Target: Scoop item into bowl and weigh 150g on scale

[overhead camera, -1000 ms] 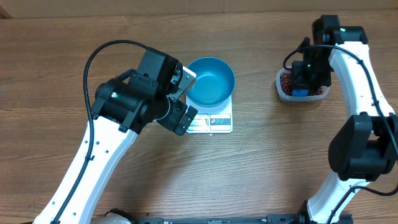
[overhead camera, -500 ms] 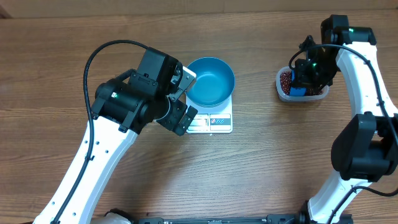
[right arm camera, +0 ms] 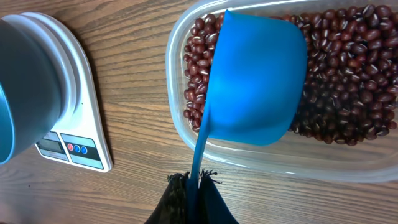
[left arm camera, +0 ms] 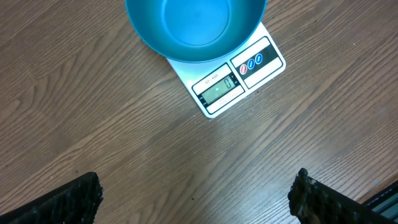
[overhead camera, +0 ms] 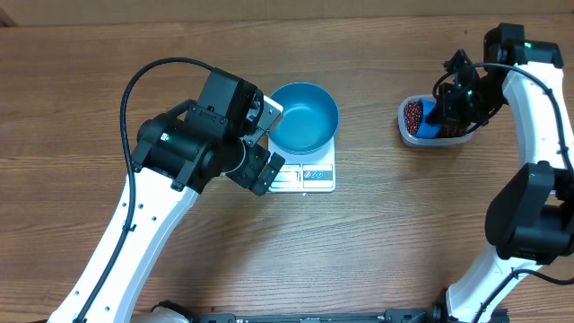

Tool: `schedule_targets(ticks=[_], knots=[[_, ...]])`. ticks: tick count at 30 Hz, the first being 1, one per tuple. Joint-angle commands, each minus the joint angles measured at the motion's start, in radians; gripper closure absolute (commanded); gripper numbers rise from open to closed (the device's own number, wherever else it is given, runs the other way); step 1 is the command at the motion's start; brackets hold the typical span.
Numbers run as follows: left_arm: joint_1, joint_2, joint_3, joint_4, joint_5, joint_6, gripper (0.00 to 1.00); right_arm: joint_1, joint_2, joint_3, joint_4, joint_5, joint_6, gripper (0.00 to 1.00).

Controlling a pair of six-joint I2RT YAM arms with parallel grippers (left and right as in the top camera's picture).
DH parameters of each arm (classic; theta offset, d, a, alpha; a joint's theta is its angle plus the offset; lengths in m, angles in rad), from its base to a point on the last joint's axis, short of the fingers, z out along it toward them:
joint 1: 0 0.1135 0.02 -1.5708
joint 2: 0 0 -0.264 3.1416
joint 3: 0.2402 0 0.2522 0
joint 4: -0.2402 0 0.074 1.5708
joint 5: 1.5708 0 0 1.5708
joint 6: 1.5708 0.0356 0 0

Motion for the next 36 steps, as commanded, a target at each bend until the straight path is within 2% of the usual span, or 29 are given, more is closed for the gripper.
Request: schedule_targets(ticks=[1, 7, 17, 36], knots=[[0.004, -0.003, -0.002, 0.001, 0.011, 0.016, 0.00, -0.018, -0.025, -0.037, 0.015, -0.080, -0.024, 0.96], [0.004, -0.003, -0.002, 0.001, 0.011, 0.016, 0.00, -0.064, -0.025, -0.129, 0.067, -0.124, -0.026, 0.96], [0.004, -0.003, -0.002, 0.001, 0.011, 0.016, 0.00, -0.136, -0.025, -0.132, 0.064, -0.239, -0.056, 0.96], [0.004, -0.003, -0.002, 0.001, 0.011, 0.016, 0.00, -0.159, -0.019, -0.209, 0.101, -0.378, -0.085, 0.96]])
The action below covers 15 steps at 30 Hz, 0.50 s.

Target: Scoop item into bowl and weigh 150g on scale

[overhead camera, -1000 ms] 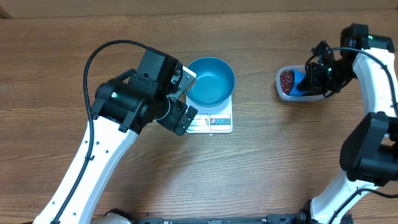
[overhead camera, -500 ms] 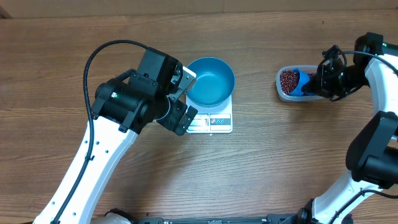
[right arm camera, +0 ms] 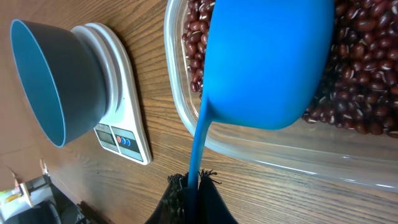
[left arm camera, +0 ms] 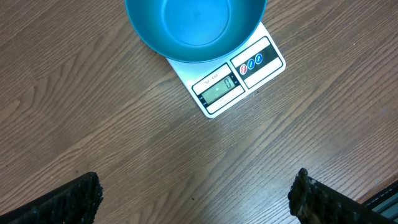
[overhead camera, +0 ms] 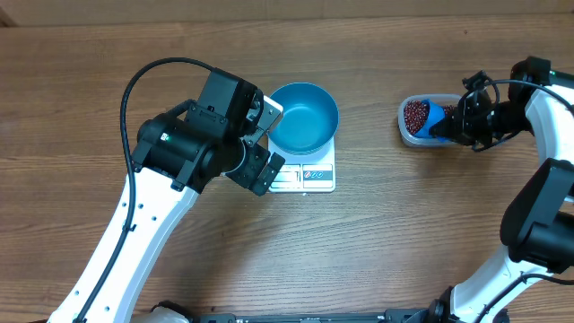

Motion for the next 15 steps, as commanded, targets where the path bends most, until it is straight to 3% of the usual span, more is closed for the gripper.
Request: schedule_targets(ticks=[1, 15], knots=[[0.004, -0.003, -0.002, 0.000, 0.011, 0.016, 0.00, -0.013, -0.005, -0.011, 0.012, -0.086, -0.014, 0.96], [0.004, -0.003, -0.002, 0.000, 0.011, 0.016, 0.00, -0.100, -0.005, -0.011, -0.018, -0.138, -0.051, 0.96]])
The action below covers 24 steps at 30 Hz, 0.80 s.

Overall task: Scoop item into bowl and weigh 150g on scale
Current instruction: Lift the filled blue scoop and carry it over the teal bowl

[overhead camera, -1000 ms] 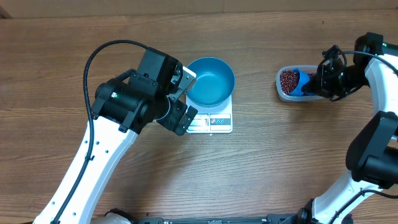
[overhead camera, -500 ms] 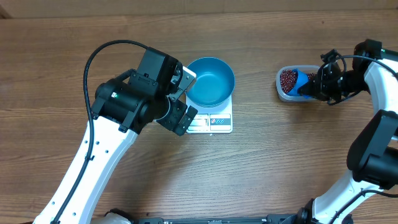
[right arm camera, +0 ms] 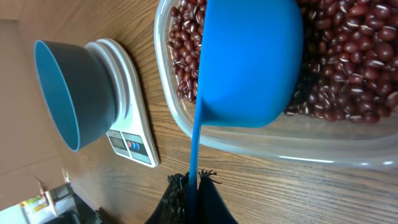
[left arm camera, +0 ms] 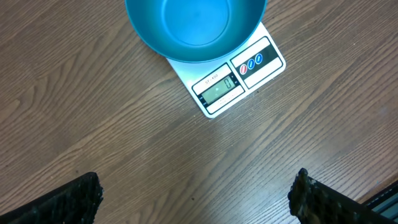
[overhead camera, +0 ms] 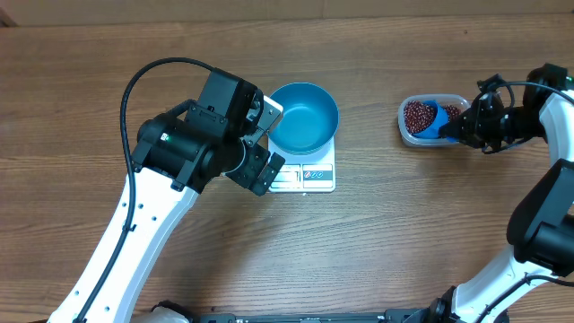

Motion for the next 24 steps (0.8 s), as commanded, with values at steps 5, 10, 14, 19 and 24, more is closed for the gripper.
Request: schedule_targets(ticks=[5, 10, 14, 19, 24], knots=[[0.004, -0.003, -0.002, 0.000, 0.011, 0.016, 0.00, -0.033, -0.005, -0.004, -0.005, -0.107, -0.056, 0.96], [0.004, -0.003, -0.002, 0.000, 0.010, 0.016, 0.00, -0.033, -0.005, -0.004, -0.005, -0.108, -0.056, 0.96], [0.004, -0.003, -0.002, 0.000, 0.011, 0.016, 0.00, -0.036, -0.005, -0.004, -0.009, -0.135, -0.077, 0.96], [0.004, -0.003, -0.002, 0.000, 0.011, 0.016, 0.00, -0.065, -0.005, -0.004, -0.018, -0.151, -0.091, 0.96], [0.004, -0.003, -0.002, 0.000, 0.011, 0.016, 0.00, -0.118, -0.005, -0.004, -0.044, -0.187, -0.131, 0.96]])
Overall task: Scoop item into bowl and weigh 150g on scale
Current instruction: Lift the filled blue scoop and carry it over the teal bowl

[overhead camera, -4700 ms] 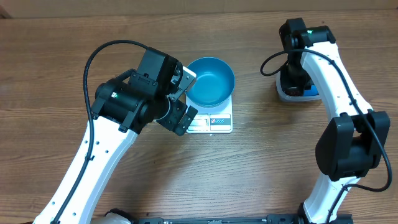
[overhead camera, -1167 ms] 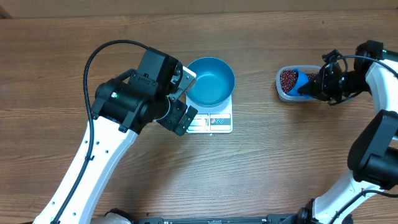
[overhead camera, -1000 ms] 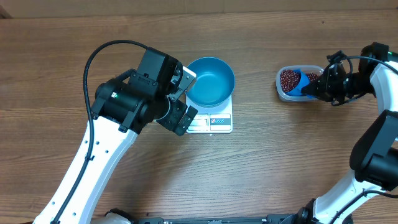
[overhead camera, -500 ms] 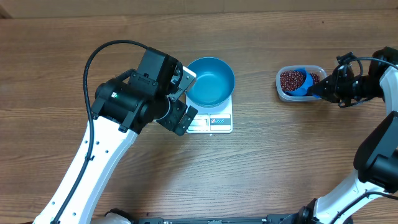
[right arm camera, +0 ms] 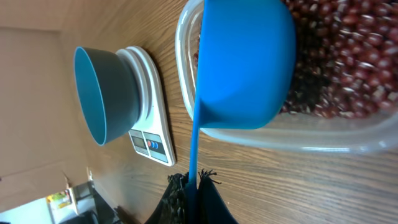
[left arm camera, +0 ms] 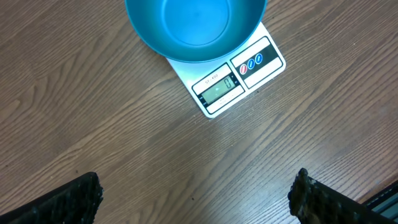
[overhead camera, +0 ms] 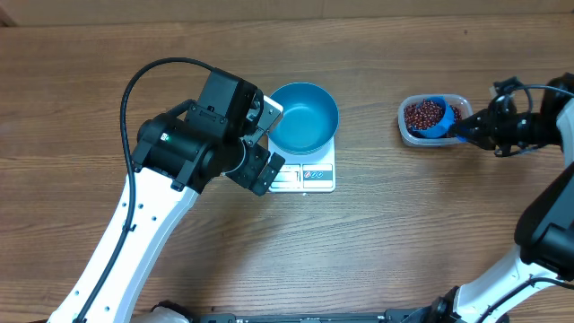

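Observation:
An empty blue bowl (overhead camera: 303,117) sits on a white scale (overhead camera: 305,177) at mid table. The scale's display (left arm camera: 218,88) shows in the left wrist view. At the right, a clear tub of red beans (overhead camera: 410,117) holds a blue scoop (overhead camera: 434,117) with beans in its cup. My right gripper (right arm camera: 193,180) is shut on the scoop's handle; the cup's underside (right arm camera: 244,62) sits over the tub (right arm camera: 267,134). My left gripper (left arm camera: 193,196) is open above bare wood, just left of the scale, nothing between its fingers (left arm camera: 74,198).
The wooden table (overhead camera: 404,233) stretches around the scale and tub. My left arm (overhead camera: 193,144) crosses beside the bowl's left rim. The right arm (overhead camera: 556,179) stands along the table's right edge.
My right gripper has shifted further right and turned, and the scoop's cup now faces up with beans in it over the tub. The left arm, bowl and scale have not moved.
At first my right gripper held the scoop tipped down in the bean tub. Over the following moments the wrist moved right and rolled, the cup moving through the beans. It now holds a load of beans, level over the tub. The left gripper stayed open throughout.

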Tool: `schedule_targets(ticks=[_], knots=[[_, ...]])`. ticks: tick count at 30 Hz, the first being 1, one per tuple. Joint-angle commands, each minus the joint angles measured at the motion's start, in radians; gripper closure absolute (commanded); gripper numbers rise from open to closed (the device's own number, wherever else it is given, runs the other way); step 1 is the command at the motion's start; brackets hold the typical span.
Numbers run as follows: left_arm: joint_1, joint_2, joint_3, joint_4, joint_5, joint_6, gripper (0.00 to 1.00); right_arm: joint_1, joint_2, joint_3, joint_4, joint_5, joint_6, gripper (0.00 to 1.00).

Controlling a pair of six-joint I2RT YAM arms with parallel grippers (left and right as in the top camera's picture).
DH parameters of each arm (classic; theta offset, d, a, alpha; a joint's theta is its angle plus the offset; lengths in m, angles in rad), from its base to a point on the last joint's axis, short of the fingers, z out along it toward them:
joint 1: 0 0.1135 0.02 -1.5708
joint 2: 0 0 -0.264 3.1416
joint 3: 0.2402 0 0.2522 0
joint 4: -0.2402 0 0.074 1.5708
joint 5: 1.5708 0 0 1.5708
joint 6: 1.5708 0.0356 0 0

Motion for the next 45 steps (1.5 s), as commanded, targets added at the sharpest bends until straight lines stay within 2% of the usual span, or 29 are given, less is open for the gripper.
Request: schedule_targets(ticks=[1, 8, 21, 37, 41, 45], knots=[[0.004, -0.003, -0.002, 0.001, 0.011, 0.016, 0.01, -0.045, -0.005, -0.004, -0.006, -0.089, -0.054, 0.96], [0.004, -0.003, -0.002, 0.001, 0.011, 0.016, 0.01, -0.079, -0.005, -0.004, -0.043, -0.166, -0.121, 0.96], [0.004, -0.003, -0.002, 0.001, 0.011, 0.016, 0.00, -0.080, -0.005, -0.004, -0.064, -0.216, -0.121, 0.96], [0.004, -0.003, -0.002, 0.001, 0.010, 0.016, 0.01, -0.076, -0.005, -0.004, -0.068, -0.499, -0.121, 0.96], [0.004, -0.003, -0.002, 0.001, 0.011, 0.016, 0.00, -0.032, -0.005, -0.004, -0.068, -0.555, -0.121, 0.96], [0.004, -0.003, -0.002, 0.001, 0.011, 0.016, 0.00, 0.072, -0.005, -0.004, -0.058, -0.558, -0.121, 0.96]])
